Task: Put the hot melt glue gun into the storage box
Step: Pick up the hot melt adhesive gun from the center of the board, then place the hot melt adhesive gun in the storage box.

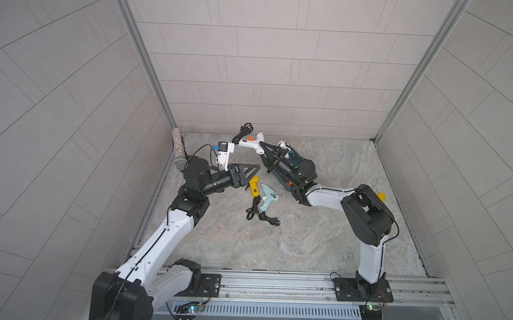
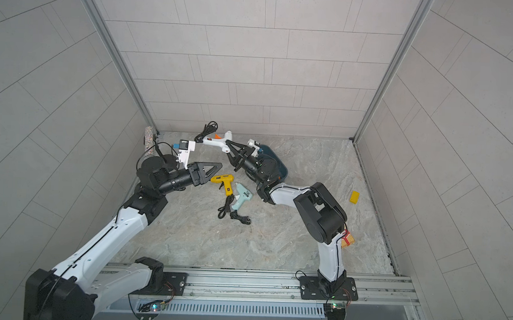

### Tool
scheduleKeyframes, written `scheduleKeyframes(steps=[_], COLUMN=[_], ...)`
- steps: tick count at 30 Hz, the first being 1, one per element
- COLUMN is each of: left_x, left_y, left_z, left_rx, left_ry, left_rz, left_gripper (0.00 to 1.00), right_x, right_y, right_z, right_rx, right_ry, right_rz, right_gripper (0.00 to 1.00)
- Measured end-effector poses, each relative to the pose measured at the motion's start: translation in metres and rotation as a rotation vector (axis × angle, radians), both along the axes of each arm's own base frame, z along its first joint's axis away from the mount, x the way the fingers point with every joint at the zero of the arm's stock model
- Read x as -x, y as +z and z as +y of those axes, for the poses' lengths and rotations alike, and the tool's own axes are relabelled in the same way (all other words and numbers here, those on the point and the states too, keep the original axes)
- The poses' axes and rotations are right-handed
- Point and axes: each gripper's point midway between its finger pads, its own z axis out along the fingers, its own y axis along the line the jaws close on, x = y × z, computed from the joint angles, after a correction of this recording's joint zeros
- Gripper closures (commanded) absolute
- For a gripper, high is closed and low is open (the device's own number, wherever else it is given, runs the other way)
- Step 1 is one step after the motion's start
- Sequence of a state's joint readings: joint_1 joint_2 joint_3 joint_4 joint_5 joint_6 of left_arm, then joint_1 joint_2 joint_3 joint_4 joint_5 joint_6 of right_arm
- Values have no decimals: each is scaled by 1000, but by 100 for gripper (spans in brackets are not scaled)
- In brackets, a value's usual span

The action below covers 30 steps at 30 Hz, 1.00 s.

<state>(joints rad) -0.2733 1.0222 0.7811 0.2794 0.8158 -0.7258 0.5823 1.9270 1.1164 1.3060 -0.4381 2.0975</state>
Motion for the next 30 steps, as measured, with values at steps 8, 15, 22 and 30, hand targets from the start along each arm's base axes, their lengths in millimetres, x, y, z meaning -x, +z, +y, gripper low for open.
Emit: scheduleKeyframes(steps=[8, 15, 22, 30], left_x=[14, 16, 13, 22], left_y=[24, 18, 2, 4], left_z=[30, 58, 69, 73], left_rx=[-83, -180, -232, -244], left_ry=[156, 310, 368, 378], left_rz=[-68, -65, -15, -28], left_gripper=[28, 28, 28, 28], right_x=[-20, -7, -4, -20], right_y=[-26, -47, -137, -157], right_z=[-89, -118, -142, -164], right_rx=[282, 554, 735, 779], right_ry=[-120, -204, -278, -419], right_rz=[116, 165, 410, 484], right_gripper=[100, 100, 100, 100])
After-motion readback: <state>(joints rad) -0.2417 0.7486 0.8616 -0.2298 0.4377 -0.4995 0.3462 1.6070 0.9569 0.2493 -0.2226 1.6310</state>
